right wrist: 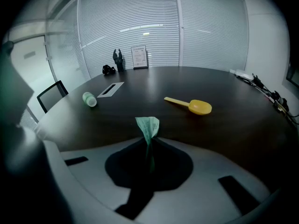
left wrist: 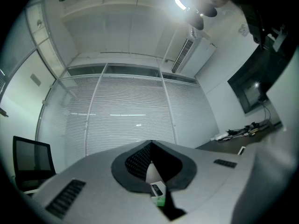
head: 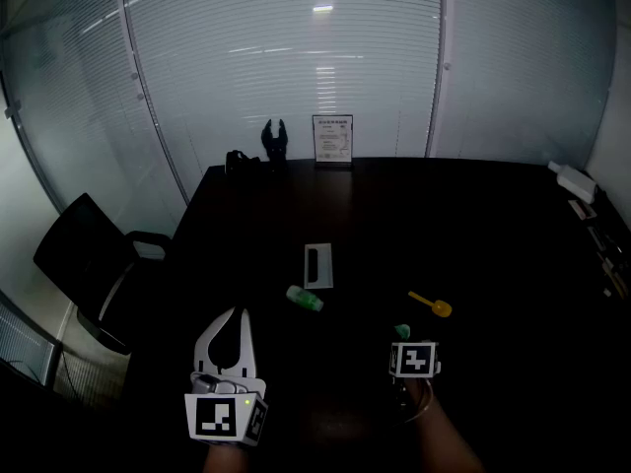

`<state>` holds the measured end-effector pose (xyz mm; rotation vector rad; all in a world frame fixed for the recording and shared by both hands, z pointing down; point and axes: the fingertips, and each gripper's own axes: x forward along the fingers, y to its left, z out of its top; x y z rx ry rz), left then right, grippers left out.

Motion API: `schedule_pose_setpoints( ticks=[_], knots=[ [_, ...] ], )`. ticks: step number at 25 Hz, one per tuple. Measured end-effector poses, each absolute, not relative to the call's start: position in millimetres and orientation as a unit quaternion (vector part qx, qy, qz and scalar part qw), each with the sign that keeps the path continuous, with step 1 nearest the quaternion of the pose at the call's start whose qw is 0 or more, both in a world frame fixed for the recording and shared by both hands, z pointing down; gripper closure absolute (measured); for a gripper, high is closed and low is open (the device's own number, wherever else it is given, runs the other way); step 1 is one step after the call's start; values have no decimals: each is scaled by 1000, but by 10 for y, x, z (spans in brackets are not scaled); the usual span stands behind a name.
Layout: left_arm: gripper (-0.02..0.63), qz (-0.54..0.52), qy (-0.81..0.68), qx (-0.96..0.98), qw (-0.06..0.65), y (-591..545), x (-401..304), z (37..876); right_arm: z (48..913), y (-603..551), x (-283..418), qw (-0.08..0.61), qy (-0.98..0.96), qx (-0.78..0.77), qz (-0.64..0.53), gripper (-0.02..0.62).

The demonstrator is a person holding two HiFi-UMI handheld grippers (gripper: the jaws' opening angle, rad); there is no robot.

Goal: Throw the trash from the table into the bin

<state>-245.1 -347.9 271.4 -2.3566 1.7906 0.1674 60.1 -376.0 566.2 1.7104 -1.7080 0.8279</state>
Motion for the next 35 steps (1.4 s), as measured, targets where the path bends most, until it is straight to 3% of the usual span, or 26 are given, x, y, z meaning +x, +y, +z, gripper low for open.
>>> schedule_pose_setpoints(
  ticks=[7,26,35],
  knots=[
    [609,62,603,-790,92,-3463,-2455,2688,5411,-3824,727,260,-646,669,260,572],
    [609,61,596,-797,77,-3430,-2364,2718,3678,-3696,606,84,-698,710,31,572],
    [609,72,589,-801,80,-3351,-2310,2696,3245,-3479,609,42,-703,709,-24,572]
  ],
)
